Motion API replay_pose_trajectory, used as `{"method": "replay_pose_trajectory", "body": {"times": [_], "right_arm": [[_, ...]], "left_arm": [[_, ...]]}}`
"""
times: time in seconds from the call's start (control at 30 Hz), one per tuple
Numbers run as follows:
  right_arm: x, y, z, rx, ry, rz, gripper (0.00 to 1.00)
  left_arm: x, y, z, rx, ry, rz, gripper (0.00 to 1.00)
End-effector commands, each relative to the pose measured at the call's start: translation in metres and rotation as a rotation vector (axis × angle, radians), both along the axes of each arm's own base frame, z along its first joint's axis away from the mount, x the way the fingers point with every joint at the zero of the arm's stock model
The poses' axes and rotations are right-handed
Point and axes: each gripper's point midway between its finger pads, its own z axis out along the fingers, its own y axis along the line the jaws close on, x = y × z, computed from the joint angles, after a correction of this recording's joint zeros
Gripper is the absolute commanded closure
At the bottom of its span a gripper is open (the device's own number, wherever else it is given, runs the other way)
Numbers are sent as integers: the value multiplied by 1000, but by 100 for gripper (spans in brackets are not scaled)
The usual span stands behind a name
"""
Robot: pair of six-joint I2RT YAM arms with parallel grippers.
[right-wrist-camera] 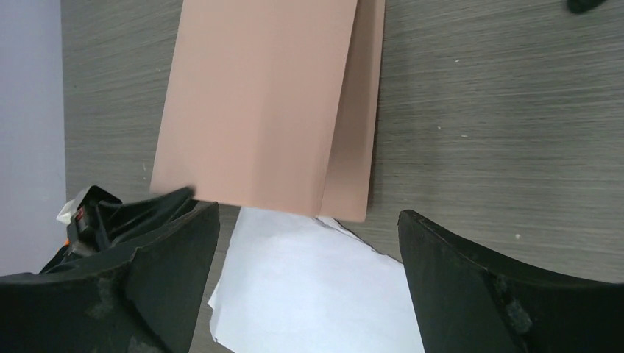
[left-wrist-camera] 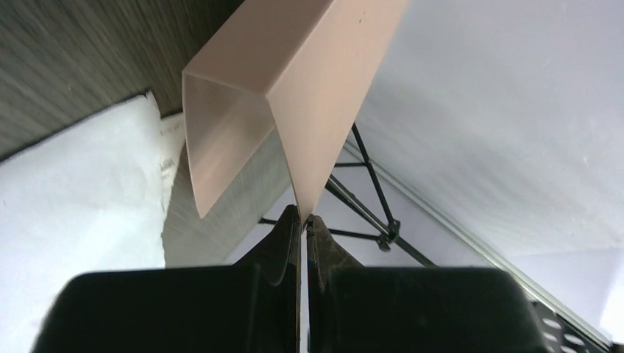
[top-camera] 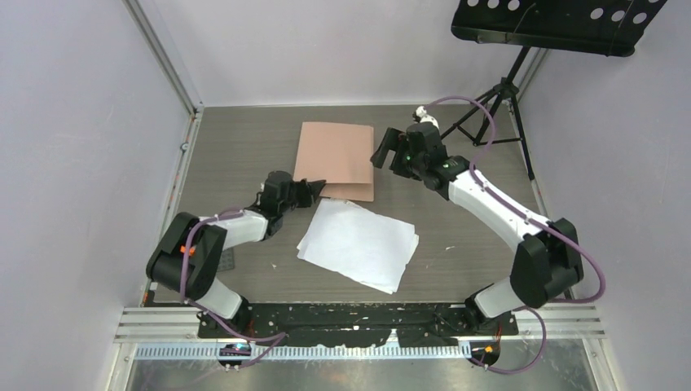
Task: Put the files into the folder
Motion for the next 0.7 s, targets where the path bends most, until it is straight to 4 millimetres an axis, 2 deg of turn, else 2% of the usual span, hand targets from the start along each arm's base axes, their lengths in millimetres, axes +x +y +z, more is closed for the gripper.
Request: {"method": "replay_pose_trajectory", "body": {"times": [0.0,0.1,0.23,0.4,0.53,0.67], "right_arm": [[16,21,5,102,-5,14,5],[13,31,-16,136,37,40,5],[21,46,-40,176,82,65,4],[37,59,-37,225,83,55,4],[44,68,-43,264,114,42,2],[47,57,-55,212,119,-12,1]], "left_arm": [[-7,-6,62,-123,-150,-34,100],[-17,-6,69,-134,-167,-50,100],[-29,-8,68,-134,-166,-70,100],[-40,-10,68,-139,-166,-89,100],[-42,-10,74,-140,-179,-93,100],[-48,-2,65,-28,-155,-123,100]]}}
